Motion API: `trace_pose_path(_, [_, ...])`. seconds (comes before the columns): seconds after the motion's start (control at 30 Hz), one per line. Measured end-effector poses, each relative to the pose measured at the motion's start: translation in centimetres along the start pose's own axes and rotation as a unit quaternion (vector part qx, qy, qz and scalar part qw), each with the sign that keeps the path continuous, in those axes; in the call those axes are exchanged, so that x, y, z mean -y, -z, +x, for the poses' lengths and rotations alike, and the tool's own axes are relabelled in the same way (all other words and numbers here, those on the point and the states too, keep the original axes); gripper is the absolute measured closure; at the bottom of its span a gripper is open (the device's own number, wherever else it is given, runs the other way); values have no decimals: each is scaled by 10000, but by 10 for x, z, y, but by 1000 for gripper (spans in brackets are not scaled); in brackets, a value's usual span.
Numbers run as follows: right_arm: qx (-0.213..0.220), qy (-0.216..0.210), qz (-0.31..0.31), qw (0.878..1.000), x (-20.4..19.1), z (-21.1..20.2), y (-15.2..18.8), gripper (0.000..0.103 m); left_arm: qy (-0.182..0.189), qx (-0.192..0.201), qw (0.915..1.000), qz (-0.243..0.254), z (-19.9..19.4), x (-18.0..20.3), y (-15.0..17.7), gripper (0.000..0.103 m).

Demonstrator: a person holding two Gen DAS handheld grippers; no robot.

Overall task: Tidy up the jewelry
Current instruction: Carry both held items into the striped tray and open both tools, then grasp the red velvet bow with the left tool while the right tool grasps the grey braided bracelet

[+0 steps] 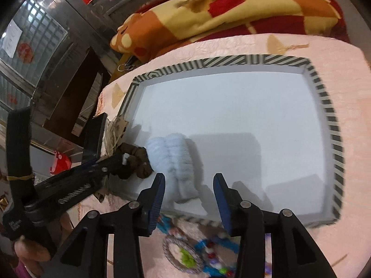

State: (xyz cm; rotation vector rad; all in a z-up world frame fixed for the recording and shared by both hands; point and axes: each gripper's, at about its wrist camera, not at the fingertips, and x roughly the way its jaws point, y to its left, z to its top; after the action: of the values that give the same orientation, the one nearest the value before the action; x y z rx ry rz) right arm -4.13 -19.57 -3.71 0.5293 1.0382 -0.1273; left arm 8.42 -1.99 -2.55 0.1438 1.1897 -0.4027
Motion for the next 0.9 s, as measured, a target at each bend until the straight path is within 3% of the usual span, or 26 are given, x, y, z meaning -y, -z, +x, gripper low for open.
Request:
trace_pose_path(0.03, [-11, -5, 1, 10000, 1, -2, -1, 61, -41, 73, 10000, -22, -6, 0, 3, 47])
trace_pose_path(0.37, [16, -48, -697, 9976, -3, -33, 29, 60, -455, 526, 9974, -208, -56, 7, 50, 47])
trace_pose_path(0.9, [-67, 103, -1223, 9924, 18, -70, 92, 58, -559, 455, 9963, -477, -86, 31, 134, 47])
